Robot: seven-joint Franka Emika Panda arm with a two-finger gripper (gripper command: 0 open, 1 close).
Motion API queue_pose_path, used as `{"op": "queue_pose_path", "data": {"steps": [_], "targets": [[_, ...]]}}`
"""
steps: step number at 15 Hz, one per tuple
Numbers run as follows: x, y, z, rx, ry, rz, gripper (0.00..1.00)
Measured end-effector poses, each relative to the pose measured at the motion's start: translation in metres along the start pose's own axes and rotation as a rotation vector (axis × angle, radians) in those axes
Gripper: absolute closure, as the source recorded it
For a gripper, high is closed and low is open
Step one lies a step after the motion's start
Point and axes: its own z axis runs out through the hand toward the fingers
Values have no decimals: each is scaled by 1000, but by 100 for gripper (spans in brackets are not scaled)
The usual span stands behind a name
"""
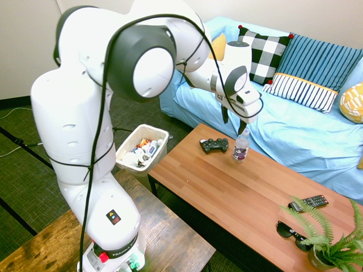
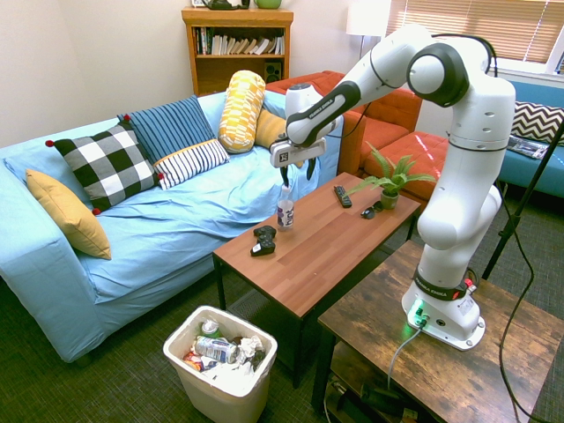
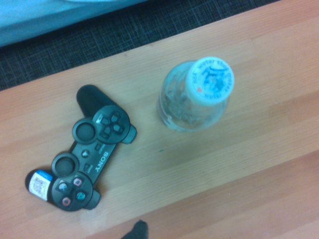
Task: Throw the bottle in the trash bin
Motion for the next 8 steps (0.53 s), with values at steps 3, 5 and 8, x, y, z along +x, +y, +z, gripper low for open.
{"op": "queue_pose_path", "data": {"steps": [3, 5, 8], "targets": [[21, -24, 30, -21, 0, 41, 0], [27, -35, 50, -33, -10, 54, 0], [28, -45, 66, -42, -21, 63, 0]]}}
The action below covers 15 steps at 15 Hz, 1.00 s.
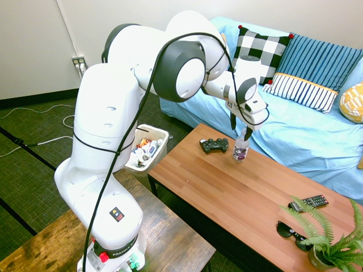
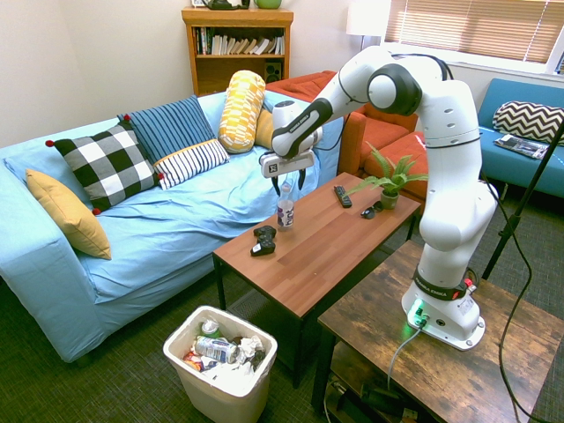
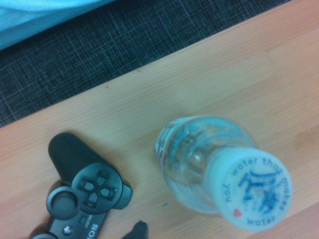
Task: Throw the bottle in the trash bin
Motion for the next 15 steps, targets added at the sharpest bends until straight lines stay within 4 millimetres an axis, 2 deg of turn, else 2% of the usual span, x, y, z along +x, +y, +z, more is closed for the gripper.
{"op": "queue_pose_path", "data": {"steps": [1, 6, 15], "targets": [[1, -2, 1, 1, 1, 3, 100], [19, -3, 6, 1, 10, 33, 100], [24, -12, 18, 7, -6, 53, 100]]}}
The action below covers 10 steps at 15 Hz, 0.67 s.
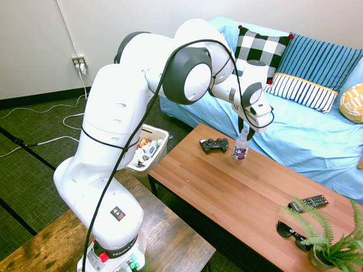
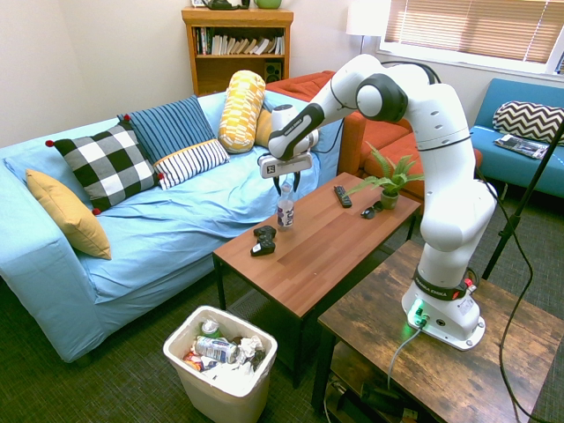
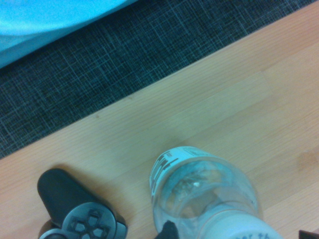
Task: Throw the bottle in the trash bin
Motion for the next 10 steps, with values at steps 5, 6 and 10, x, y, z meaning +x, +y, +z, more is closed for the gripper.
{"op": "queue_pose_path", "data": {"steps": [5, 6, 10], "targets": [[5, 2, -1, 8, -15, 3, 100], [5, 1, -8, 21, -20, -2, 100], [-35, 0, -98, 156, -49, -98, 100]]}}
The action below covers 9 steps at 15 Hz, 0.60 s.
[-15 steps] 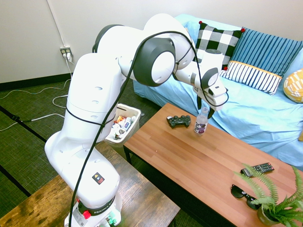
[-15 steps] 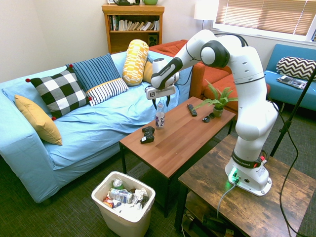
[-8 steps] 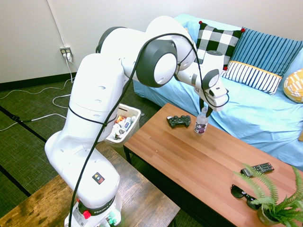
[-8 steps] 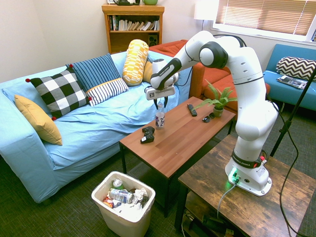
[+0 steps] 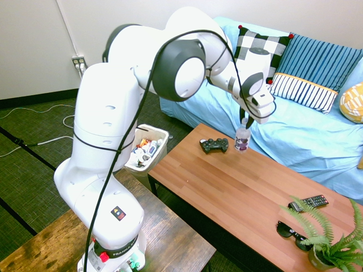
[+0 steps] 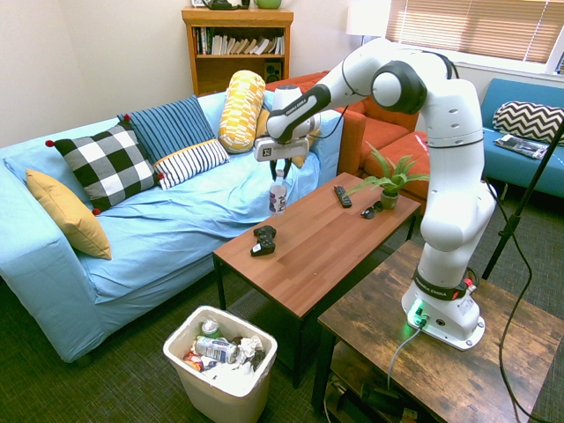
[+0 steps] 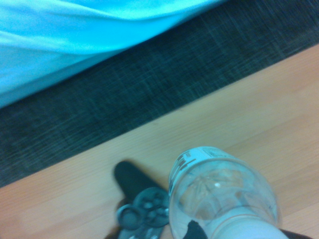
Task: Throw the bottle in the trash bin
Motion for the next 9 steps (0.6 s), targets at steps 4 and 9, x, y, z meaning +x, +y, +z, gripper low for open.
{"op": "queue_pose_path", "data": {"steps": [4, 9], "targets": [[-117, -37, -76, 119, 33, -147, 100], [-230, -70, -64, 150, 211, -199, 100]]}}
